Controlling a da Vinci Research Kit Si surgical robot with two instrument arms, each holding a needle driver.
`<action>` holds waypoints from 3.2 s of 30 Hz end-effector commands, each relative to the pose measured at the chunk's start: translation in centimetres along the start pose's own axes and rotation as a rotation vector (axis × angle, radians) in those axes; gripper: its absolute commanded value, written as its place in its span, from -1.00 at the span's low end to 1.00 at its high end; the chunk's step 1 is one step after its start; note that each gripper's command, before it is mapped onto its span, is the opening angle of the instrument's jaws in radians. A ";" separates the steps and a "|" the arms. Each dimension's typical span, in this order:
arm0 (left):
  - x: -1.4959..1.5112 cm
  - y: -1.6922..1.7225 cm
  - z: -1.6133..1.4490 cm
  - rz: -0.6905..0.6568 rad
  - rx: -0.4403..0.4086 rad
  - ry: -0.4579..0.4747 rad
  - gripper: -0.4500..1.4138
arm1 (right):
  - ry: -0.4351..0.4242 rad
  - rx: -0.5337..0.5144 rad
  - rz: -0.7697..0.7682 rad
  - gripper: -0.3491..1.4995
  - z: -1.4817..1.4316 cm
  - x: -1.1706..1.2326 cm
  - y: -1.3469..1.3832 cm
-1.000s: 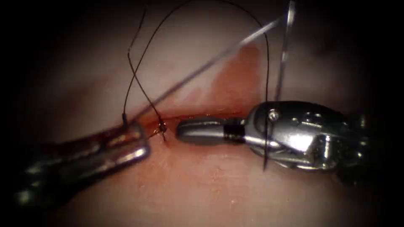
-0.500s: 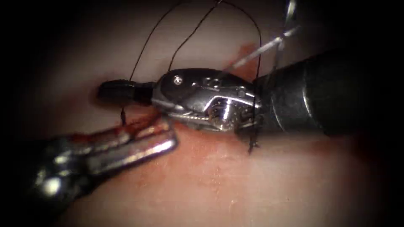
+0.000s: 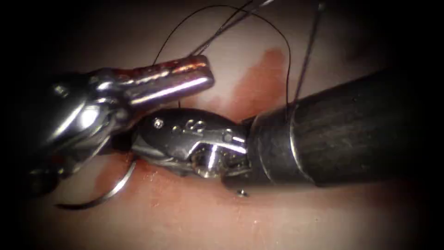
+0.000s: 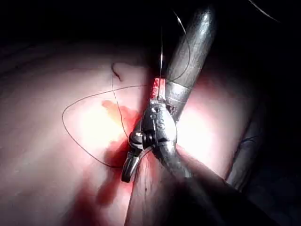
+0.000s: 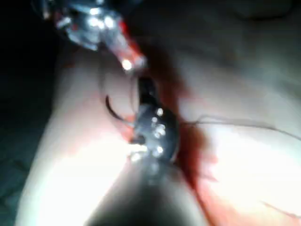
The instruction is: Wound Closure
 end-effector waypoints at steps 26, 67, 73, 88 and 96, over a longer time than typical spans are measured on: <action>-1.17 -0.79 -0.43 0.072 -0.034 0.039 -1.00 | 0.320 0.326 0.257 -0.96 -0.51 0.06 -0.26; -1.40 -0.24 -0.68 -0.007 0.054 0.291 -1.00 | 0.569 0.086 0.430 -0.22 -0.79 -0.02 0.11; -1.40 -0.17 -0.68 -0.019 0.041 0.286 -1.00 | 0.569 0.085 0.429 -0.25 -0.81 -0.03 0.12; -1.46 0.08 -0.44 -0.020 -0.022 0.295 -1.00 | 0.567 0.059 0.432 -0.31 -0.78 0.00 0.15; -1.50 0.10 -0.28 -0.017 -0.042 0.291 -1.00 | 0.478 -0.109 0.346 0.45 -0.83 0.00 0.17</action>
